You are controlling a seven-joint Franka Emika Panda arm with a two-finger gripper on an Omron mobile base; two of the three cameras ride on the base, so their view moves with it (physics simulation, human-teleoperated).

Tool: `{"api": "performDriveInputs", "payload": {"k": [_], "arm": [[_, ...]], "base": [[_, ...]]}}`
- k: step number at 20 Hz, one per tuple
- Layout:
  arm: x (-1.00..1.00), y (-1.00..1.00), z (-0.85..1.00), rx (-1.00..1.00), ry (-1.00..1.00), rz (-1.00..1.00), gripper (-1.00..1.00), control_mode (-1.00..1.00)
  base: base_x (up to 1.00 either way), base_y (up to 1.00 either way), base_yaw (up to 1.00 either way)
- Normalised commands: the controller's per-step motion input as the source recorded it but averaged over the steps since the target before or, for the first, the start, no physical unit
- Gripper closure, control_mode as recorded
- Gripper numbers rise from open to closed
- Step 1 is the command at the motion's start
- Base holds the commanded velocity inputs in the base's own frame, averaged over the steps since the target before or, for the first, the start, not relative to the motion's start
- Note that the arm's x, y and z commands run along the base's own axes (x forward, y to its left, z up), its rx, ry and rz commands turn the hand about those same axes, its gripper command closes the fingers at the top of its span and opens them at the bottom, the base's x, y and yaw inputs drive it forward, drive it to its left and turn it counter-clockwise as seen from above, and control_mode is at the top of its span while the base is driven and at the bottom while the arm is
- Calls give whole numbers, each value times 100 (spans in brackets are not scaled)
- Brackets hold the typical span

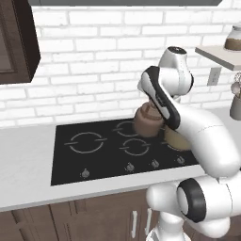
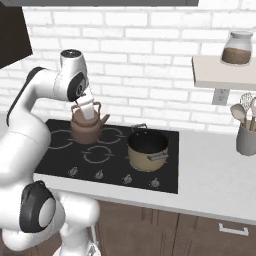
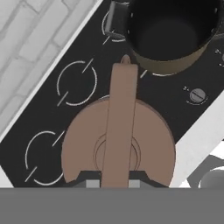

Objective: Pick the kettle from the counter and place it on a stove burner. Then turn the burner on.

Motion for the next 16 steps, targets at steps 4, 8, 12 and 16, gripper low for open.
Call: {"api": "performDriveInputs", "payload": {"k": [4,8,12,16], "arm": [[34,81,-12,0,13,5,100,-100],[44,73,-35,0,7,6,100,-100],[41,64,-36,0,5,6,100,-100],[33,59,-39,0,2,7,100,-100]], "base": [[0,0,0],[0,0,0],[0,0,0],[0,0,0]]}}
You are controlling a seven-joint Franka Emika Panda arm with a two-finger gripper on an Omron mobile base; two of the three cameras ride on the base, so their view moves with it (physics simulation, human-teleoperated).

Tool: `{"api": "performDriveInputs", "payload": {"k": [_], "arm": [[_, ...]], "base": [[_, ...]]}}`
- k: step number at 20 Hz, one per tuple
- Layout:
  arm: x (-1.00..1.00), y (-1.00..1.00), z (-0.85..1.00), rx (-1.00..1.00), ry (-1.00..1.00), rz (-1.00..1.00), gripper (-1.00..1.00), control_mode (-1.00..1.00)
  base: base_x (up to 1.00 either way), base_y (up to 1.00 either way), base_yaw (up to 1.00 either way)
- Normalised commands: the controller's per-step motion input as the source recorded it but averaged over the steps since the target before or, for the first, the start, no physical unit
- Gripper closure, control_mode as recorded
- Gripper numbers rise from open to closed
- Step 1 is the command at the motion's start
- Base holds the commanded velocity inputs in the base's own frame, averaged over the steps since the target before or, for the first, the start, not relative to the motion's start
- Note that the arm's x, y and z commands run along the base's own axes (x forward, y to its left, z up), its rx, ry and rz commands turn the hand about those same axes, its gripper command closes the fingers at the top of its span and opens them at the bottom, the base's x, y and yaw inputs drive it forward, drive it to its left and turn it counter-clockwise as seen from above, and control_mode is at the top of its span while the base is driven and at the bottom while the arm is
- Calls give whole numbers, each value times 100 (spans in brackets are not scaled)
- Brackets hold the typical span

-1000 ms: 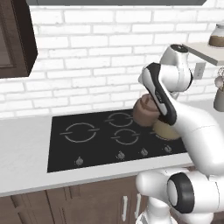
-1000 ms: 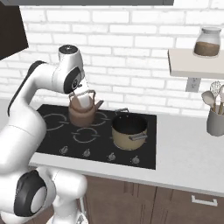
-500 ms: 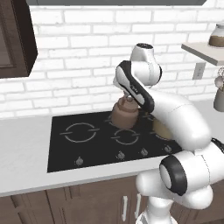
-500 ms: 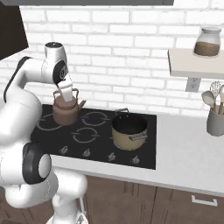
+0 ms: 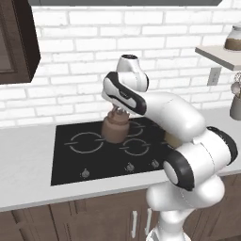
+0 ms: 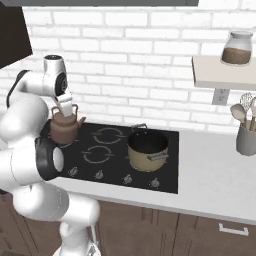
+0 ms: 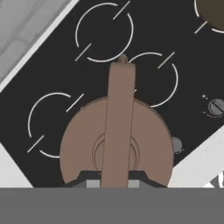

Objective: Pick the kettle from the counter and place it on a stove burner. Then turn the burner on.

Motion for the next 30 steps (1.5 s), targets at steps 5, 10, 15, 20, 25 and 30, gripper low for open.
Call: {"api": "performDriveInputs", "payload": {"k": [5,10,15,20,25,30], "arm": [[25,60,-36,0,0,8,100,-100],[33,60,-24,0,0,4,100,-100],[40,41,-7,-3,0,0,100,-100],[31,22,-4,-8,3,0,100,-100],[28,17,-4,-9,10,0,100,-100],[26,15,0,-4,11,0,100,-100]], "base": [[0,0,0],[0,0,0],[0,0,0],[0,0,0],[0,0,0],[0,0,0]]}}
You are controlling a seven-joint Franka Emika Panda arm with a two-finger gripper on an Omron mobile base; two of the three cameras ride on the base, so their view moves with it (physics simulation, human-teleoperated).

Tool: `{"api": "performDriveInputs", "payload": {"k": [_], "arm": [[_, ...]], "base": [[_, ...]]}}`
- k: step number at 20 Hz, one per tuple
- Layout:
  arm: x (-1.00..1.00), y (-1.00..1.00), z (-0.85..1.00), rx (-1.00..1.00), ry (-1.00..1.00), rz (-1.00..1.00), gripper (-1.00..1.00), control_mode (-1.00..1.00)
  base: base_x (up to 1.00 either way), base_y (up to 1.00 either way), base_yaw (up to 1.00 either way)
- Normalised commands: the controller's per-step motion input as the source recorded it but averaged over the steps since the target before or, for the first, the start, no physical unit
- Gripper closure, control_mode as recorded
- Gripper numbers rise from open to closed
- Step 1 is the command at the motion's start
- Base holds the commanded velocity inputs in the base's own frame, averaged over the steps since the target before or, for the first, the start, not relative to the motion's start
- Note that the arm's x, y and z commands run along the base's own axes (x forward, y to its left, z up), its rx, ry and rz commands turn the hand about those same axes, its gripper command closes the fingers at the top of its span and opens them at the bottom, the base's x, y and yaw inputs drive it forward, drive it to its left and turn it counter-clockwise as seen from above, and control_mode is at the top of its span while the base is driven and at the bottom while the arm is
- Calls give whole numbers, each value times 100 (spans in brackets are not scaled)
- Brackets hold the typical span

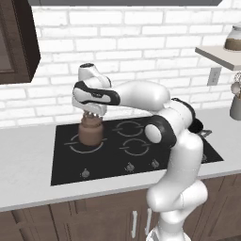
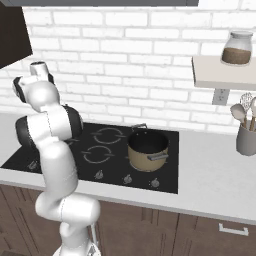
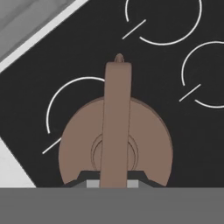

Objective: Pick the kettle from the counter and place it on a stove burner. Then turn the burner on.

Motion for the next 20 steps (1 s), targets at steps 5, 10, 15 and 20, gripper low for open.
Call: {"api": "performDriveInputs", "payload": {"k": [5,10,15,20], "arm": [[27,12,-13,-4,4,0,100,-100],[25,6,-25,-5,0,0,100,-100],[8,9,-21,-4,2,0,100,-100],[0,16,-16,-3,5,0,100,-100]], "base": [[0,0,0],[0,0,0],[0,0,0],[0,0,0]]}}
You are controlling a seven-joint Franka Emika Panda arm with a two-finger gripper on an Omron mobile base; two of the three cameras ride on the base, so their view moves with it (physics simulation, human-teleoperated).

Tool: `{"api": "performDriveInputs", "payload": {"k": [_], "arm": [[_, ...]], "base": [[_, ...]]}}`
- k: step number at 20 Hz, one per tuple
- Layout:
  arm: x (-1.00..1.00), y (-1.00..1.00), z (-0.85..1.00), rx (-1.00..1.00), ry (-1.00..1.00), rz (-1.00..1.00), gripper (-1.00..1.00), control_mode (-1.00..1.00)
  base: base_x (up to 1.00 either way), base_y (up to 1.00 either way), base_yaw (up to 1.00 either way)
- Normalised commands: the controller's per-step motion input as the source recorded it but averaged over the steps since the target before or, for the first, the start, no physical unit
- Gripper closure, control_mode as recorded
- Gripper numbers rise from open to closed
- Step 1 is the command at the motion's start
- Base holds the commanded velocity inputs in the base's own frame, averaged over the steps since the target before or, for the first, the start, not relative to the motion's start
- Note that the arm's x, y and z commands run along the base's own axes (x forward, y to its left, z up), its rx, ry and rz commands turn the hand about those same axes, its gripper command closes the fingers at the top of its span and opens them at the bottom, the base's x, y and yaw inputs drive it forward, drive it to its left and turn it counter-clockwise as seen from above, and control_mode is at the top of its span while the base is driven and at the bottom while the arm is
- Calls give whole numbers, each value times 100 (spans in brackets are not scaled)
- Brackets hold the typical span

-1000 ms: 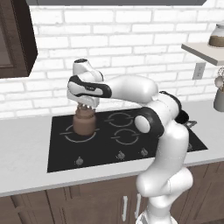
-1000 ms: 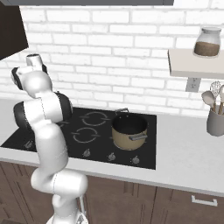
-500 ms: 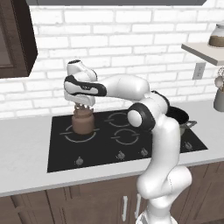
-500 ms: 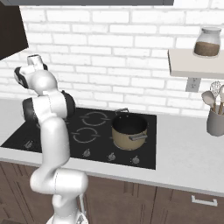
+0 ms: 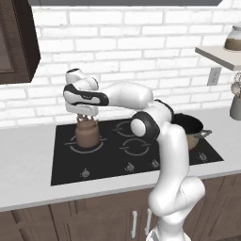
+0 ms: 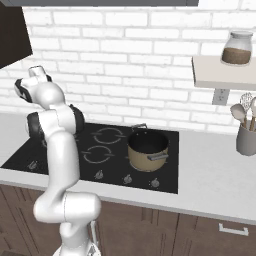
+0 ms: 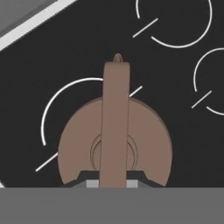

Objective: Pick the kettle from the counter and place it on a stove burner. Then turn the burner on.

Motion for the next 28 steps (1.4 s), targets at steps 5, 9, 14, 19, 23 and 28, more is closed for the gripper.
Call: {"api": "performDriveInputs", "payload": {"k": [5,9,14,19,23,28], "arm": [[5,13,-20,-4,1,0,100,-100],[11,3,-23,-4,0,0,100,-100],[13,0,-18,-3,0,0,100,-100],[5,0,-16,-3,0,0,100,-100],[0,0,-12,-1,0,0,-100,-100],[0,-6,-6,0,0,0,-100,-100]], "base": [[0,0,0],[0,0,0],[0,0,0],[0,0,0],[0,0,0],[0,0,0]]}}
